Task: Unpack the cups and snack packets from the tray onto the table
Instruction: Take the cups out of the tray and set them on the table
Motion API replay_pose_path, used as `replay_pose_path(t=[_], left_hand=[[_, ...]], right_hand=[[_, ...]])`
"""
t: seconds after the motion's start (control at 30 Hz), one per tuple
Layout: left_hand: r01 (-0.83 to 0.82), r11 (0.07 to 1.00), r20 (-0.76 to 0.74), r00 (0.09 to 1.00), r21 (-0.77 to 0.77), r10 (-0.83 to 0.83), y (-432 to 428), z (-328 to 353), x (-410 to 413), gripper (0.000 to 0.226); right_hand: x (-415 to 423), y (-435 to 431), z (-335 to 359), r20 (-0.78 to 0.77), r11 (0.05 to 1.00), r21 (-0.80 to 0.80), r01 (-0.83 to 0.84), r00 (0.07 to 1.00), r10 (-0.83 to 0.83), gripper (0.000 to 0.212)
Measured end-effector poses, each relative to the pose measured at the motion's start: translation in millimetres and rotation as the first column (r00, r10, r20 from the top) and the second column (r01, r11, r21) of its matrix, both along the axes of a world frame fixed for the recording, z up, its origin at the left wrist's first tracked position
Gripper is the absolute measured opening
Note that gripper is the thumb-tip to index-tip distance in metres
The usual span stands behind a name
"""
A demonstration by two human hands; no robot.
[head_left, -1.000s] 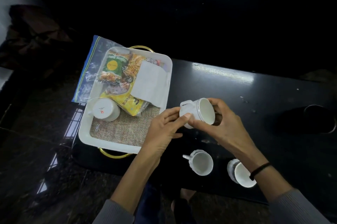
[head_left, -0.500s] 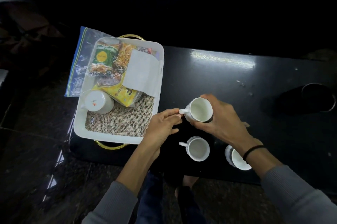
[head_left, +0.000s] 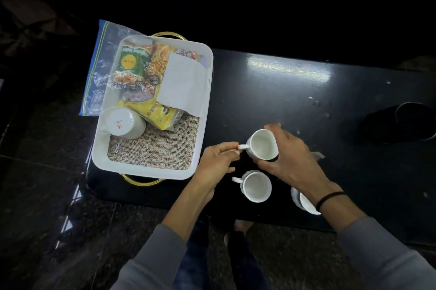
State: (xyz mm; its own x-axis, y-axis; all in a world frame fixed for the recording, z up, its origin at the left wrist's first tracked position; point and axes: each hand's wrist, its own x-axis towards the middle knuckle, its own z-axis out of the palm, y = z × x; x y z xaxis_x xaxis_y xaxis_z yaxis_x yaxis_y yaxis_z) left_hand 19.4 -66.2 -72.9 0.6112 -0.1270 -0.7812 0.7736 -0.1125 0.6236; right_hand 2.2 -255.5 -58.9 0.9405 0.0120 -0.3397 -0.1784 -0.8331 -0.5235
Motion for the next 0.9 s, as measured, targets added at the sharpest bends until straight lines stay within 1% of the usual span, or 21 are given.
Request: replay_pose_path(t=[0.27, 0.43, 0.5, 0.63, 0.7, 0.77, 0.83, 0.9], left_hand=[[0.018, 1.000, -0.005, 1.000, 0.012, -0.018, 0.7, -2.5, -1.5, 0.028], [0.061, 0.997, 0.011, 0.998, 0.041, -0.061, 1.3, -0.1, -0.9, 0.034], [0.079, 0.996, 0.026, 0.996, 0.052, -0.080, 2.1, 1.7, -0.3, 0.036], [0.104, 0.991, 0.071, 0.991, 0.087, -0.111, 7.3, 8.4, 2.7, 0.036], [0.095, 0.989, 0.118, 0.987, 0.111, -0.108, 14.6, 14.3, 5.7, 0.034], [0.087, 0.984, 0.205, 0.972, 0.155, -0.118, 24.7, 21.3, 10.3, 0.034], [0.058, 0.969, 0.308, 0.942, 0.238, -0.132, 37.3, 29.0, 16.7, 0.033], [-0.008, 0.944, 0.390, 0.912, 0.329, -0.128, 54.0, 35.5, 24.0, 0.034]], right_hand=[[-1.4, 3.4, 0.8, -0.079, 1.000, -0.023, -0.006, 0.997, 0.005, 0.071], [0.7, 3.0, 12.2, -0.142, 0.994, -0.071, -0.086, 0.987, 0.075, 0.080], [2.4, 3.9, 18.2, -0.132, 0.991, -0.086, -0.104, 0.987, 0.092, 0.078], [10.0, 12.8, 26.9, -0.062, 0.985, -0.109, -0.131, 0.990, 0.125, 0.069], [17.5, 23.0, 29.4, -0.015, 0.978, -0.119, -0.170, 0.985, 0.169, 0.062], [27.2, 37.1, 30.8, 0.030, 0.970, -0.112, -0.215, 0.975, 0.220, 0.056], [38.6, 54.8, 31.5, 0.059, 0.964, -0.087, -0.251, 0.965, 0.256, 0.051], [52.1, 77.0, 30.4, 0.067, 0.955, -0.055, -0.291, 0.953, 0.294, 0.049]])
